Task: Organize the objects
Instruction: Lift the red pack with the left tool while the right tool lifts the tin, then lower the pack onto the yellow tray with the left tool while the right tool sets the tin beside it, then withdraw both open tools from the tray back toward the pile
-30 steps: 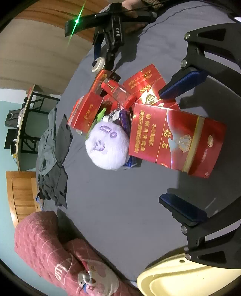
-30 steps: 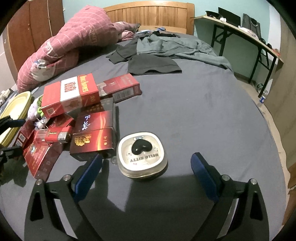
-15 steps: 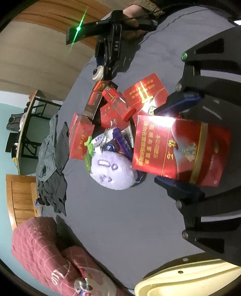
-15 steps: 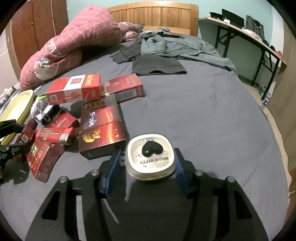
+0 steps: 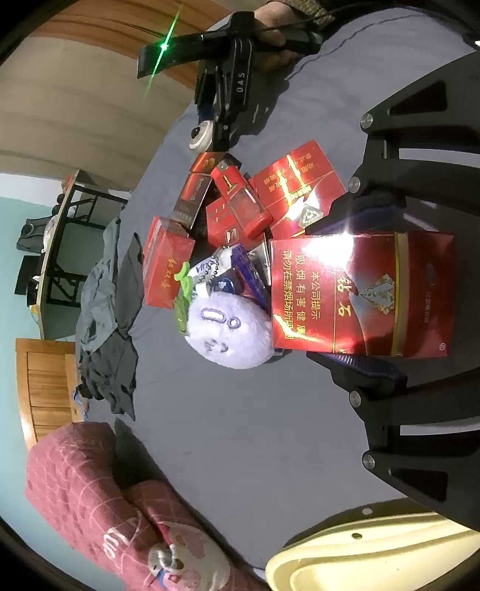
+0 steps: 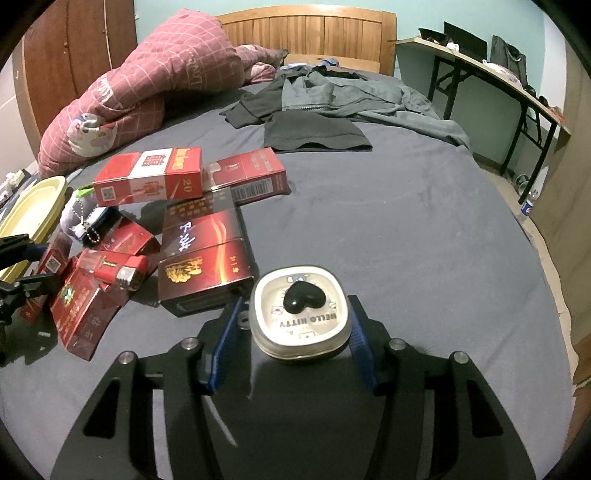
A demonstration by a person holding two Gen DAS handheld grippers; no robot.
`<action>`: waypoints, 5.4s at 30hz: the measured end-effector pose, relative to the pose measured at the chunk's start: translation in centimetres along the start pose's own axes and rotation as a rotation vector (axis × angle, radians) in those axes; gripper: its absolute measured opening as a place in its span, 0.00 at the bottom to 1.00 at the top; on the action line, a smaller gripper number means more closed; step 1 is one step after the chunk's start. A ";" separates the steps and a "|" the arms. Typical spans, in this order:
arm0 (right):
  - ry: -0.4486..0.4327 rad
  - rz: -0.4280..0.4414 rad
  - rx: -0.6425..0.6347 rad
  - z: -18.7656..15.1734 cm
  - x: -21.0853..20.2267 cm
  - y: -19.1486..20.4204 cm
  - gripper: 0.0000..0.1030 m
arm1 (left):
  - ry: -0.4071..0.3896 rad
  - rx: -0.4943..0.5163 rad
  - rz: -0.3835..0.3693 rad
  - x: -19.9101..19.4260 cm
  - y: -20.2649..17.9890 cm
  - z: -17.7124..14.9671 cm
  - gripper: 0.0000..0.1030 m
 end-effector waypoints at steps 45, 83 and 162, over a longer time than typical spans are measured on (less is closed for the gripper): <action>-0.072 0.004 0.122 -3.6 -7.9 11.6 0.54 | -0.099 -0.161 0.266 -10.6 -1.7 -3.1 0.54; -0.029 0.306 -0.234 6.4 0.4 37.3 0.54 | -0.087 -0.403 0.560 -17.0 18.8 -6.1 0.55; -0.004 0.193 -0.245 3.2 0.8 34.7 1.00 | -0.084 -0.268 0.429 -13.8 14.5 -5.0 1.00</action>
Point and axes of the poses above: each gripper's, at about its wrist camera, not at the fingertips, and x roughly the way its jaws point, y to its left, z to its top, the point moved 1 cm from there along x, roughly the way its jaws point, and after that the axes turned 9 degrees about z, right-handed, at the moved point
